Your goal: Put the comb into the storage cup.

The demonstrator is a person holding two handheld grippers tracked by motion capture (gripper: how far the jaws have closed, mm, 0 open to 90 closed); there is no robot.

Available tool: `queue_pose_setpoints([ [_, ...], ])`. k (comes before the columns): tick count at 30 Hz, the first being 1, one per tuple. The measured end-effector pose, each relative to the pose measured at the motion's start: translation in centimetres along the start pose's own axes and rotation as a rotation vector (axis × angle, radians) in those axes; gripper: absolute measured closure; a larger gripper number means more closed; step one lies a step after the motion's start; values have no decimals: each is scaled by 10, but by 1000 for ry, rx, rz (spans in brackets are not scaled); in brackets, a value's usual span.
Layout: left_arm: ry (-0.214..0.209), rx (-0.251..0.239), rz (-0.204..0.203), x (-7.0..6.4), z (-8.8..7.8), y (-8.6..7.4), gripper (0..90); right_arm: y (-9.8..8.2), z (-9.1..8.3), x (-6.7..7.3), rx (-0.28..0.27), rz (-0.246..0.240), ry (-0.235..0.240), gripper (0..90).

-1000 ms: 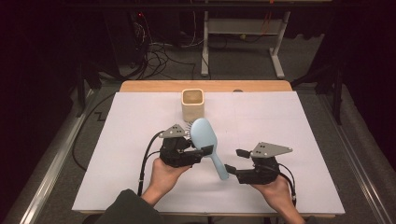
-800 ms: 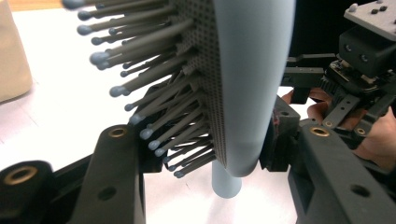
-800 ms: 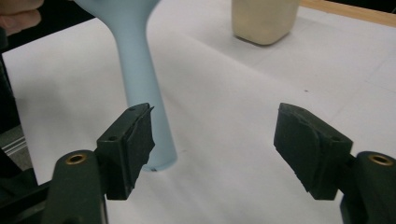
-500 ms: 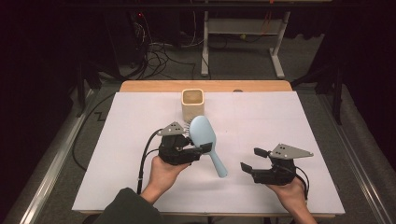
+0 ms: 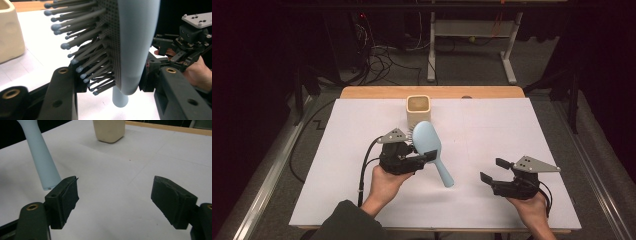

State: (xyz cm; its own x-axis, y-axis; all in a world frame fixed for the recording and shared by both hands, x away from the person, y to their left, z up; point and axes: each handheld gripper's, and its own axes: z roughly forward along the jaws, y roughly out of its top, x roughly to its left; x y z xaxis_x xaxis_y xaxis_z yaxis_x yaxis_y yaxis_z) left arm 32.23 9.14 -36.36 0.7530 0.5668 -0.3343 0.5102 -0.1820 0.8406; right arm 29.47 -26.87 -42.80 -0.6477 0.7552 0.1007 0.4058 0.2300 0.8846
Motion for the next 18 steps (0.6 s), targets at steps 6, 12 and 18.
queue_pose_setpoints([
  [6,8,-8,6,1,-3,3,533,-10,-7,-9,-14,19,-32,239],
  [12,20,-17,5,2,-8,7,533,-20,-14,-16,-37,34,-70,245],
  [18,35,-16,6,4,-9,10,532,-30,-19,-23,-47,46,-95,242],
])
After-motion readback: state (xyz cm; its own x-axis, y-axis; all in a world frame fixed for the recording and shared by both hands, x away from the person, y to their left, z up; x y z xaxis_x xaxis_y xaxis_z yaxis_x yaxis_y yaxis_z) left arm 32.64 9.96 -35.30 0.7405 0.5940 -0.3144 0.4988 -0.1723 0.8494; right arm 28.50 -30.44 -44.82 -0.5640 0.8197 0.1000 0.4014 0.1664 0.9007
